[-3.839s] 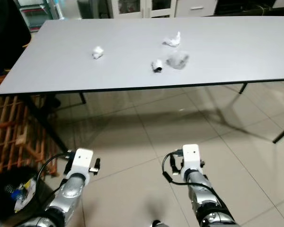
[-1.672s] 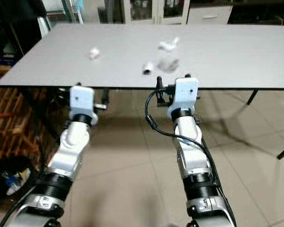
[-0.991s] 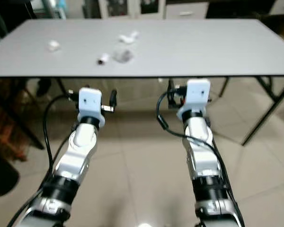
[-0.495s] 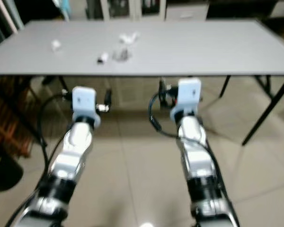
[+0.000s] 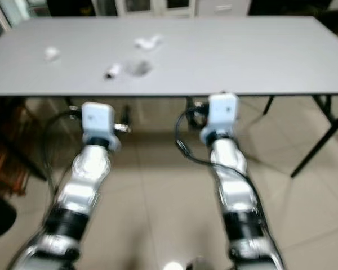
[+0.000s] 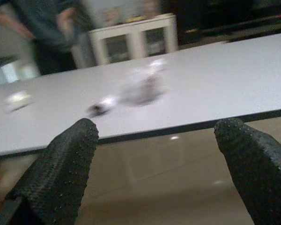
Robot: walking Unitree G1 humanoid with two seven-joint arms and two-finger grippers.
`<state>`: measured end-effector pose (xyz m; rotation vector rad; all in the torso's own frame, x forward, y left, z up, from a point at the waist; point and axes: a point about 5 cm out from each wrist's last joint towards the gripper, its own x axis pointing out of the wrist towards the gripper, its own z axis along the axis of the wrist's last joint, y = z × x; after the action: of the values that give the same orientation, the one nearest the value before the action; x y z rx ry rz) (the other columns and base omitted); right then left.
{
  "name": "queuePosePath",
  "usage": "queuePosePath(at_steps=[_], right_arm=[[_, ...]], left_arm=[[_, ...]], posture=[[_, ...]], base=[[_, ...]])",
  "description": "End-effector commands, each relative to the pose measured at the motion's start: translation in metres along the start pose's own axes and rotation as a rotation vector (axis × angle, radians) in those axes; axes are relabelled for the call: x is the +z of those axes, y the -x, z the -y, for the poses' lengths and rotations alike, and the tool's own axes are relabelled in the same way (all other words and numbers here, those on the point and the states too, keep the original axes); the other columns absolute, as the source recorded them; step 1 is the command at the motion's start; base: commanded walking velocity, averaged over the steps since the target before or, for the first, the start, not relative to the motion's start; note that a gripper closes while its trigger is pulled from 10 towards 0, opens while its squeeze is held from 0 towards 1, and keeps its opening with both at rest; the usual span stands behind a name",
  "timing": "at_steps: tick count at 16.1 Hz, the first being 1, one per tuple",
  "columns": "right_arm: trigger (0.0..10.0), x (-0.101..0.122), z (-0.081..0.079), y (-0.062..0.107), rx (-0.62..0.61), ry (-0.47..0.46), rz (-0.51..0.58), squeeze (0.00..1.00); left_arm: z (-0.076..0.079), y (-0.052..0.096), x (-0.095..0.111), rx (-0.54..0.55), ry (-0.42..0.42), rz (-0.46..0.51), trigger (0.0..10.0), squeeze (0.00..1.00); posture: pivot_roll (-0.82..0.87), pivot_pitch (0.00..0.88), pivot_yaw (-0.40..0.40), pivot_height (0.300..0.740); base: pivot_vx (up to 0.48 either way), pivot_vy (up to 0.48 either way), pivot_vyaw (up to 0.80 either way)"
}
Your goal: Picking trash to rubbish bin
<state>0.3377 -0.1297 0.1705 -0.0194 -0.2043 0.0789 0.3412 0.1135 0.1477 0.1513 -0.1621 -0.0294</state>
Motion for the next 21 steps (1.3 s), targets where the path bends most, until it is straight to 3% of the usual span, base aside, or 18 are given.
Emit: queuePosePath(at_steps=[1, 21], right_arm=[[10.0, 0.004, -0.006, -0.001, 0.012, -0.014, 0.012, 0.00], [10.0, 0.000, -0.018, 0.001, 0.088, -0.029, -0.011, 0.00]], left_arm=[[-0.008, -0.003, 0.003, 0.015, -0.017, 0.010, 10.0, 0.00], [-0.008, -0.006, 0.006, 0.025, -0.019, 0.017, 10.0, 0.00]], posture=[[-0.03, 0.073, 0.018, 0.740], [-0.03, 0.065, 0.017, 0.740]], base=[[0.394, 0.000, 0.00], [0.402, 0.000, 0.00]])
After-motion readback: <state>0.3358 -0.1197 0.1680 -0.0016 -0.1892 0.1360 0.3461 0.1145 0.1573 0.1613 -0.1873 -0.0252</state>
